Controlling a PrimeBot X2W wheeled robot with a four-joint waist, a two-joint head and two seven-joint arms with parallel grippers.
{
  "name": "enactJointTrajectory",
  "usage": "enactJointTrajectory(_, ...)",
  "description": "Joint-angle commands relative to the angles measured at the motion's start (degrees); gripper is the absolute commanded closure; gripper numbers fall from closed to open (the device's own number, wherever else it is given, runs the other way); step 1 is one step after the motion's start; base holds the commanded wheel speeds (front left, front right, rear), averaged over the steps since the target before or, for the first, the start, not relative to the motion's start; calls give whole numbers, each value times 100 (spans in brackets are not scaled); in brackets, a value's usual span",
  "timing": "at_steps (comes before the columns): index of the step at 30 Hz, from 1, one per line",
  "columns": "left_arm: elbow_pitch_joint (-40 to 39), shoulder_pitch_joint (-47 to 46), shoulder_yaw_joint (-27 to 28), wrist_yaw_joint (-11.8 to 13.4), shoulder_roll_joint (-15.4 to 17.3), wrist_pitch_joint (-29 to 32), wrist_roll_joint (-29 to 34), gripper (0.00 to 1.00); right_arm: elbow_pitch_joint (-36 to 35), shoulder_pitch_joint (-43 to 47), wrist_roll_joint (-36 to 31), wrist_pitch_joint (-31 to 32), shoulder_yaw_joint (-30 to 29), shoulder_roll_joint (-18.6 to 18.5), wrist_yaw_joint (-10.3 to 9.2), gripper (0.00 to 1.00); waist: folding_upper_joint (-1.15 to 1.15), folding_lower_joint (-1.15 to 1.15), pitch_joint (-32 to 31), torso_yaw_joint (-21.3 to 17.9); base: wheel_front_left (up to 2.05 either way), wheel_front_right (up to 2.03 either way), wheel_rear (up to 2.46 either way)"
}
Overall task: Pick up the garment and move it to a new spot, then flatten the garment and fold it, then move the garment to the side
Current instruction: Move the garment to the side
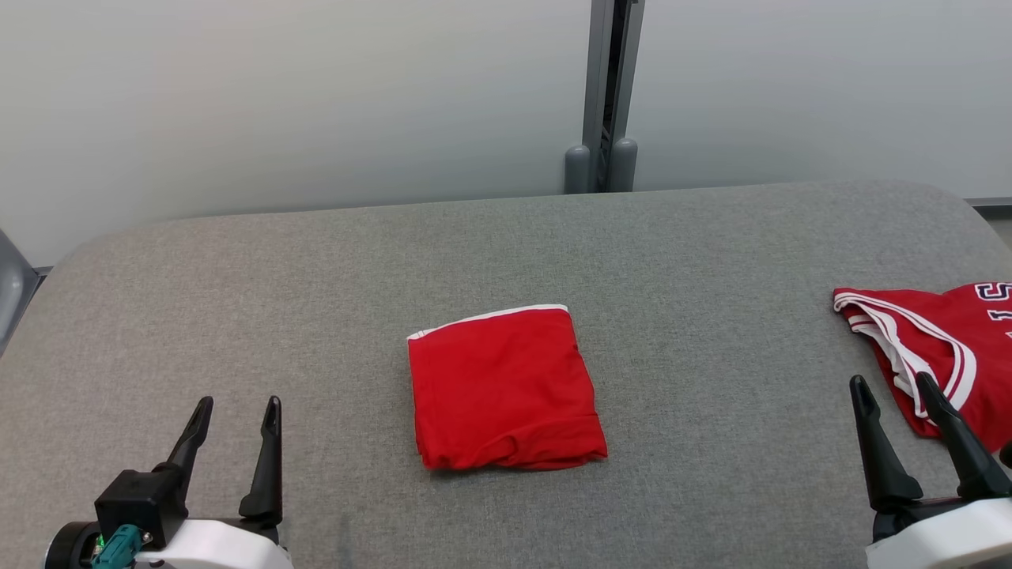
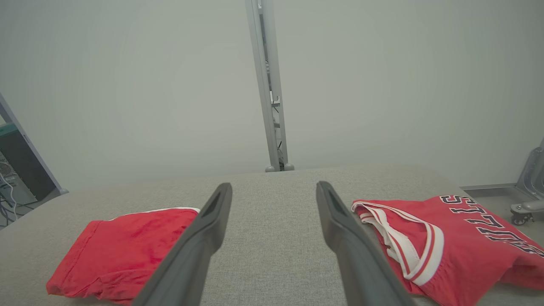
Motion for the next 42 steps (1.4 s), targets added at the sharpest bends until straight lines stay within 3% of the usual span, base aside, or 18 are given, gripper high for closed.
enactJointTrajectory(1, -23, -69, -6, 7, 28, 3, -24, 0, 20, -64, 16, -17, 0, -8, 0, 0, 0, 0, 6, 1, 0, 0, 0)
enactJointTrajectory(12, -68, -227, -62, -2, 45, -2, -1, 0, 25, -114, -5, -63, -48, -22, 0, 0, 0, 0, 140, 92, 0, 0, 0)
enactJointTrajectory(23, -199, -1017, -213, -180, -61, -149, 112, 0, 300, -716, 89, 109, 201, -263, 0, 0, 0, 0, 1163, 644, 0, 0, 0)
enactJointTrajectory(34, 311, -1738, -369, -449, -367, -543, 27, 0, 1672, -1780, 403, 368, 1428, -787, 0, 0, 0, 0, 1922, 1321, 0, 0, 0)
enactJointTrajectory(42, 595, -1968, -399, -550, -479, -698, 22, 0, 2697, -2603, 831, 503, 2207, -936, 0, 0, 0, 0, 2126, 1448, 0, 0, 0)
